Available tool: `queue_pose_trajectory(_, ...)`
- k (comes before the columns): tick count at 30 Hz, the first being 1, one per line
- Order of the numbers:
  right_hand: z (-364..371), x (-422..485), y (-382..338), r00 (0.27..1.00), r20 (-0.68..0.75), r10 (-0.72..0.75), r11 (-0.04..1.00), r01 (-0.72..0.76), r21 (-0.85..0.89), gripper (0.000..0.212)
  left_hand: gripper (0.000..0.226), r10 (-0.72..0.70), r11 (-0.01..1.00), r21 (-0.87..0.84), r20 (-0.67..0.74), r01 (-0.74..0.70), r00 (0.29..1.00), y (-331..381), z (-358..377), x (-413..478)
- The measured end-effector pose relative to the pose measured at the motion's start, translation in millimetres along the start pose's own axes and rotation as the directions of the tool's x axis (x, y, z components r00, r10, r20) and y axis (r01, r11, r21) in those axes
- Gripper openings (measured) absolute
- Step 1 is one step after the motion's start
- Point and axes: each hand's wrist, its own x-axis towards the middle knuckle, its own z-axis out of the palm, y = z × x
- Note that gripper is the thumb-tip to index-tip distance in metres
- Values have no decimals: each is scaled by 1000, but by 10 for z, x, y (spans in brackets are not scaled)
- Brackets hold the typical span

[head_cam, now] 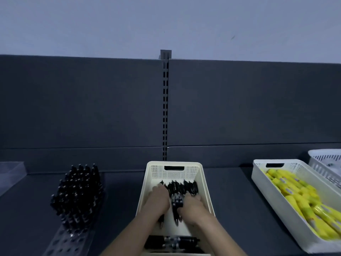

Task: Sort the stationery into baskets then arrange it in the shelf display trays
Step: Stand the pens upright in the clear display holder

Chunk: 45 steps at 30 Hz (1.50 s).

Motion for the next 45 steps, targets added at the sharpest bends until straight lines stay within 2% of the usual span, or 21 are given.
queue_pose_trajectory(3,24,205,-70,991,-137,11,999,-16,-34,53,36,-58,990,-132,-31,53,998,-36,37,159)
queue_pose_trajectory(5,38,264,-78,985,-171,-14,1000,10,-27,46,29,-56,971,-236,-49,43,997,-54,54,214)
queue_pose_trajectory(9,60,283,-42,985,-158,-67,998,65,-15,30,38,11,912,-409,-52,-32,999,-66,105,253)
queue_pose_trajectory(12,54,349,-7,995,-74,-59,992,67,109,8,42,8,877,-480,31,8,999,-79,161,349)
queue_pose_trajectory(15,36,385,32,997,-36,-68,964,75,255,23,17,-31,855,-514,87,71,996,-47,82,299)
queue_pose_trajectory(20,26,336,30,995,-35,-98,959,104,264,30,26,-126,770,-627,35,120,991,-65,38,237)
queue_pose_trajectory(24,41,322,5,989,-77,-128,953,144,265,32,11,-165,682,-721,14,124,986,-84,-14,188)
queue_pose_trajectory(28,-32,332,18,980,-178,-92,907,156,392,35,6,-133,517,-852,12,80,991,-160,-119,141)
queue_pose_trajectory(32,-112,266,58,968,-243,-59,780,197,594,33,11,-86,393,-919,-6,29,996,-191,-223,28)
queue_pose_trajectory(34,-157,244,56,956,-283,-72,817,219,533,25,19,-52,362,-932,4,22,999,-174,-260,-54)
queue_pose_trajectory(36,-199,195,0,948,-298,-110,928,205,312,11,23,-35,348,-937,-1,11,999,-147,-308,-154)
queue_pose_trajectory(37,-189,196,-34,948,-293,-123,960,188,206,12,25,-34,336,-942,-7,5,999,-143,-339,-197)
queue_pose_trajectory(41,35,255,-130,961,-247,-124,991,110,-69,31,26,-54,334,-943,-7,12,999,-210,-408,-329)
queue_pose_trajectory(45,134,343,-127,969,-232,-84,990,55,-129,38,25,-49,360,-933,2,20,999,-238,-373,-414)
